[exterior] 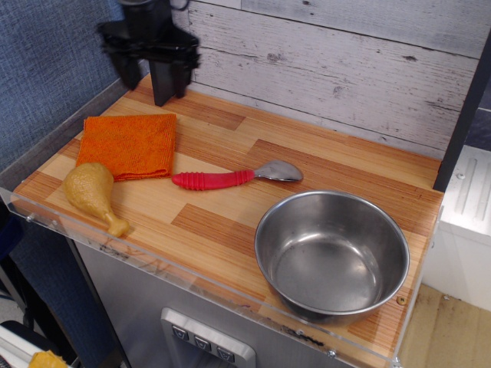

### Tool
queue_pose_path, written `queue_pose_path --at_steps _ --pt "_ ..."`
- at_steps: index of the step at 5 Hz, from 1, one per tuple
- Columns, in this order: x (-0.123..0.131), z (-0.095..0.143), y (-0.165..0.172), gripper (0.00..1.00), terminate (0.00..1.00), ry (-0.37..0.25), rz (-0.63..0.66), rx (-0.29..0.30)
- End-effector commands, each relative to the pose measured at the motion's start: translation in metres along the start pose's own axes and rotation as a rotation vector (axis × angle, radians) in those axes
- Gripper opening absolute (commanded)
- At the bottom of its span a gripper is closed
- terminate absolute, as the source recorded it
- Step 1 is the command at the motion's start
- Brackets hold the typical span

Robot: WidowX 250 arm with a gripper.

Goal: Move the orange cloth behind the pot with the chicken leg piece

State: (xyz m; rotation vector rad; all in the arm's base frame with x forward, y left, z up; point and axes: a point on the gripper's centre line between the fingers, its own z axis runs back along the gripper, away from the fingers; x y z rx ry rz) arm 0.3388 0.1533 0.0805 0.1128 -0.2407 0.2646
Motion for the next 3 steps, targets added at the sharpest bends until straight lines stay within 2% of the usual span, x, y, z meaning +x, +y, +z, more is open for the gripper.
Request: queue_pose_path --at_steps 1,3 --pt "-0.024 -0.011 0.024 1.0 0.0 0.036 -0.084 0.06" --pt "-0.047 -0.023 0.029 1.0 0.0 0.068 -0.139 0.085"
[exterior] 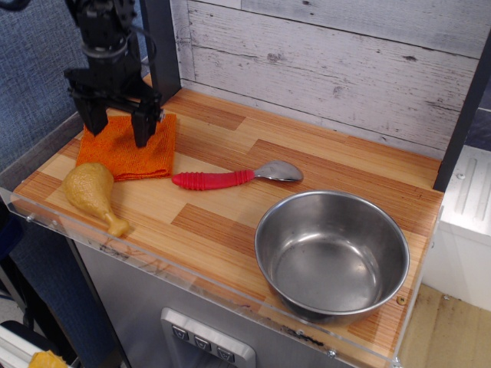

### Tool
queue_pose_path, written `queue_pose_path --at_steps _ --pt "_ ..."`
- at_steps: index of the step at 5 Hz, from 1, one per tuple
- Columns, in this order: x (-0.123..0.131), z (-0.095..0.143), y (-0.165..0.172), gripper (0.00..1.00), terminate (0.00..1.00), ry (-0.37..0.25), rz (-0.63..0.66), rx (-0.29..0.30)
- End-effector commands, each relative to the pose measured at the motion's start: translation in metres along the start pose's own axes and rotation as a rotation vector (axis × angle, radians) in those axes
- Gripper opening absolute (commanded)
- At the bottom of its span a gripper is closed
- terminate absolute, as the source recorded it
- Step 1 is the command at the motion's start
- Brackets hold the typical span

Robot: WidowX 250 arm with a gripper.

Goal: Move the orange cloth behind the pot with the chicken leg piece

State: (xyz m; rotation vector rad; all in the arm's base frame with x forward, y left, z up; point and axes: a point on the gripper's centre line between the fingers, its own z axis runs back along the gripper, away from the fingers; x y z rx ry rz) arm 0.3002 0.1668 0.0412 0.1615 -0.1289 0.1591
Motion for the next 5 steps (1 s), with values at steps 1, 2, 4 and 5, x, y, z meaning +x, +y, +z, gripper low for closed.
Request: queue_pose_path --at_steps 1,2,4,5 --pt "-0.007 -0.001 0.011 1.0 0.0 -0.033 -0.016 0.04" --pt "-0.003 -0.012 0.01 1.0 0.0 -0.024 -0.024 0.047" --pt "0.009 -0.03 0.0 1.0 0.0 -0.008 -0.043 0.006" --pt "0.015 -0.034 -0.012 1.0 0.0 -0.015 -0.063 -0.031"
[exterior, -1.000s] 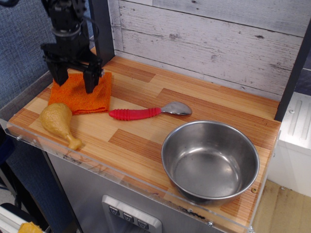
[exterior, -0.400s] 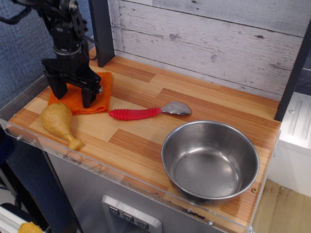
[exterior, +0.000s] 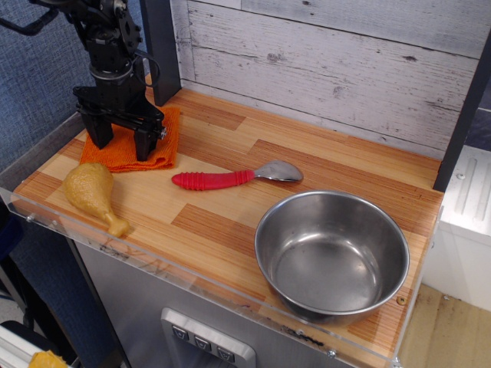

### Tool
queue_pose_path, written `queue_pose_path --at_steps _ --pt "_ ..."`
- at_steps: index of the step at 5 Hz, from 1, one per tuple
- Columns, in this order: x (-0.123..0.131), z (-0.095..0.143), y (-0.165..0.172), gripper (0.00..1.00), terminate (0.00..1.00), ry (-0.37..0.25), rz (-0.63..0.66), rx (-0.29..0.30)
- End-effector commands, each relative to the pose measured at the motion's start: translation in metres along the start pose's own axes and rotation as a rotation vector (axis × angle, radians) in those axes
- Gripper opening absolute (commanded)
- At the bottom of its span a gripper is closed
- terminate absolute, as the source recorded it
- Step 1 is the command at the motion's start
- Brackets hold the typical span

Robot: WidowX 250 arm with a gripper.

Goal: Move the orange cloth behind the pot with the chicken leg piece

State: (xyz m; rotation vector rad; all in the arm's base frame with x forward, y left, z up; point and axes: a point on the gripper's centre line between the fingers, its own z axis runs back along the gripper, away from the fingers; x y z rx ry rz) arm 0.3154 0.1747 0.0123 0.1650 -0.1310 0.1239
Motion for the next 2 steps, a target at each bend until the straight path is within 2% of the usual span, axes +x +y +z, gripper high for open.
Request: queue_pose_path --at_steps 1,2 --pt "0.011 -0.001 -0.032 1.0 0.0 -0.028 -0.071 -0.061" --pt "0.019 0.005 -0.054 1.0 0.0 -0.053 -0.147 -0.068"
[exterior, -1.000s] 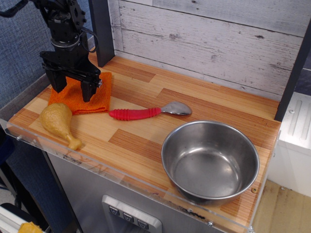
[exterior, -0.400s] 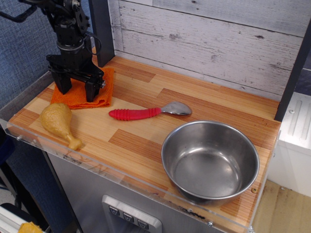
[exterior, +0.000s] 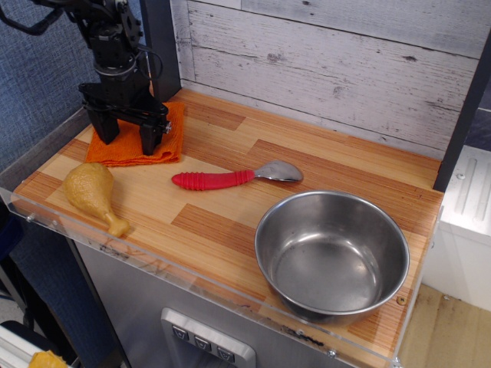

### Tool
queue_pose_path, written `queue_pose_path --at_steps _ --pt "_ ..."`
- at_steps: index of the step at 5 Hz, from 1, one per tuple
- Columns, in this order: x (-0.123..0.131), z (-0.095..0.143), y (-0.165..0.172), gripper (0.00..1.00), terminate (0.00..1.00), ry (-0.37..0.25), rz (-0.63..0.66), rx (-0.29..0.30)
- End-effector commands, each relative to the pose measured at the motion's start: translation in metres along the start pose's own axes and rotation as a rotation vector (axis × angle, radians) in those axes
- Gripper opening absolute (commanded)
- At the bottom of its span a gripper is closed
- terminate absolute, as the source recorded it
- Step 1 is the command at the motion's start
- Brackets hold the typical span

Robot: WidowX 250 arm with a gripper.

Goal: Move the orange cloth behind the pot with the chicken leg piece

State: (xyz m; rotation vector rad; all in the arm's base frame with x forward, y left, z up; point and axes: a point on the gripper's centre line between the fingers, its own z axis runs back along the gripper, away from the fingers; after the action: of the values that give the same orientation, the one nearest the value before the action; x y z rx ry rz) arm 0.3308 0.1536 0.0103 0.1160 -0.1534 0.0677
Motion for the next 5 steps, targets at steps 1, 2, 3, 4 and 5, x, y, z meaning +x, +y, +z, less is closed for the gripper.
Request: queue_pose_path --at_steps 1,2,3,4,5 --pt "0.021 0.008 -0.054 1.0 0.0 -0.051 -0.149 -0.027" --pt "0.04 0.012 -0.082 1.0 0.0 -0.084 -0.19 -0.06" --pt "0.053 0.016 -0.115 1.0 0.0 -0.105 -0.236 -0.092" --pt "0.056 0.02 -0.147 1.0 0.0 -0.114 -0.31 -0.113" --pt "0.057 0.023 -0.173 1.0 0.0 -0.127 -0.414 -0.121"
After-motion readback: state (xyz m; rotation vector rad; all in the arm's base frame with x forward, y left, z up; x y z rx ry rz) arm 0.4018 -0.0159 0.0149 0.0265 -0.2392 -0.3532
